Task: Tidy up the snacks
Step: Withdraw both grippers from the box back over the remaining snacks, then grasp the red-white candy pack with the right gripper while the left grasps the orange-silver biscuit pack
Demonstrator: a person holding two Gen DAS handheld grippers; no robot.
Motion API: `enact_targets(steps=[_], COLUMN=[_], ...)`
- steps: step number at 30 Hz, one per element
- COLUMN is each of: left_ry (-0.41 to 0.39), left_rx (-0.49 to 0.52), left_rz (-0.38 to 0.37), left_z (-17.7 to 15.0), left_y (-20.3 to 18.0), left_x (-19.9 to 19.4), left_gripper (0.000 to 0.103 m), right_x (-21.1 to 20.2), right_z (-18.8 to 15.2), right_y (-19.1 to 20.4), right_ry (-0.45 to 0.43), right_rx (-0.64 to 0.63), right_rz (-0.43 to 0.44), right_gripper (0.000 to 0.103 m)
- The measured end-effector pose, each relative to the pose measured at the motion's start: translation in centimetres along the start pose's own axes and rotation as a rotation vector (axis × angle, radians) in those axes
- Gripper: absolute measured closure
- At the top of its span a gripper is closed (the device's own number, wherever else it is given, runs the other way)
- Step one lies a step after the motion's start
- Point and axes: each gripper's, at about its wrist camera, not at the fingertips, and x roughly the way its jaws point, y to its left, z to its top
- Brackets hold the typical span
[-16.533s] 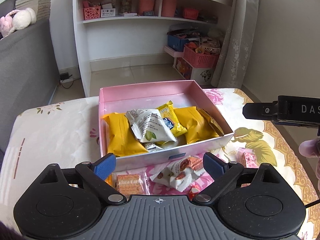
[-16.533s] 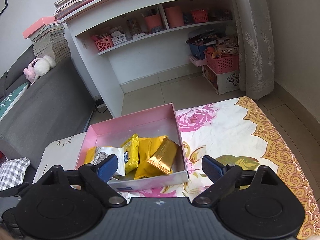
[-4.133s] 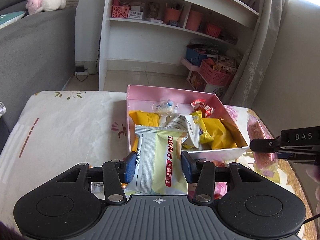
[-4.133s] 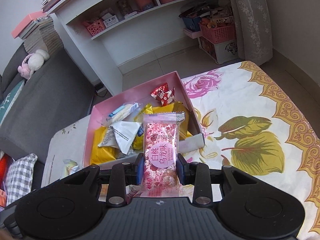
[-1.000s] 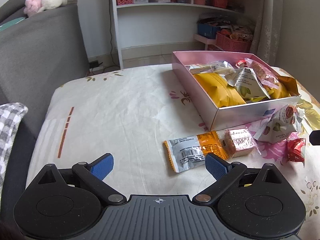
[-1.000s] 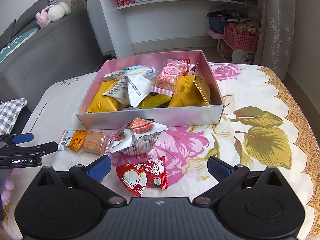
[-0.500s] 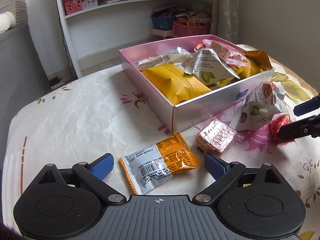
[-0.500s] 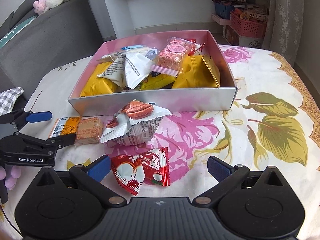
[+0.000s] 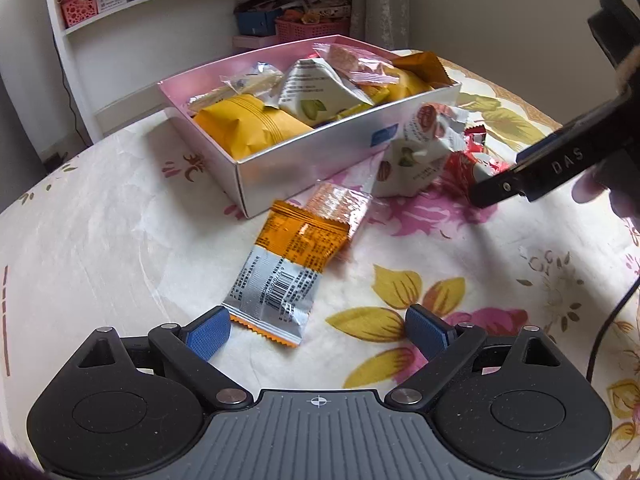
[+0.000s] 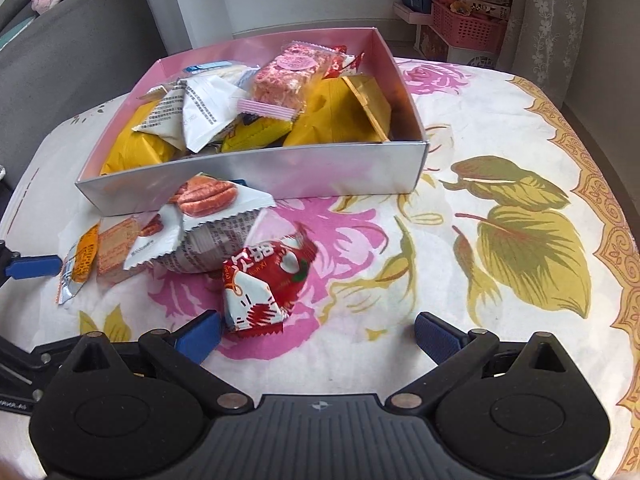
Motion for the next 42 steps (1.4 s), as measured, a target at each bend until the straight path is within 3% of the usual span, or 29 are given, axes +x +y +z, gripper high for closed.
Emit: enact_targets(steps=[5,10,13,17,20,26,29,35,39,42], left_ry=[-0.008,-0.050,-0.068,-0.062,-0.055,-0.062,-0.055,-0.023,-0.009,-0.001], left_rx=[0.006,-0.045,-0.030,-0.007,-0.059,-0.119,-0.131,-0.146,-0.157,-0.200], left_rz=[0.063,0.107,0.131,0.123,0.117,0.118,0.127,0.139,0.153,0.163], left_z=[0.3,1.3,1.7,1.8,1.8,1.0,0.8,0.6,0.7,0.8], left_y=[0.0,0.9,0.6,0.0,0.2,-0.2,-0.3,-1.1,-1.4,-1.0], left_x=[-0.1,0.5,0.9,1.3,1.2,0.4,0.0,-0.5,-0.5,-0.6], left_gripper=[0.006,0.008,0.009,0.017,0.028,0.050,0.056,0.061,0.061,0.063], right_x=[-0.2,-0.4,-0.4,-0.1,0.0,0.3,0.2,0.1,0.1,-0.1], right_z=[0.3,1.3,1.5,2.1,2.4,2.4,2.1,1.8,1.9,1.8], right_y=[-1.9,-3.7,-3.7,-3.7,-4.5,-5.0,-4.6,-3.2,-2.6,-2.4], right_ry=[0.009,0.034,0.027,0.022,0.014,0.012,-0.002,-0.041,-0.059,-0.059], right_rx=[0.051,0.189,0.201,0.180,0.200,0.173,0.139,0.058,0.010,-0.003], right_rz=[0.012,0.109,0.108,0.081,0.080,0.076,0.079,0.073,0.062,0.061], right_gripper=[0.007,0.007,0.007,0.009,0.010,0.021,0.027,0.047,0.067,0.071])
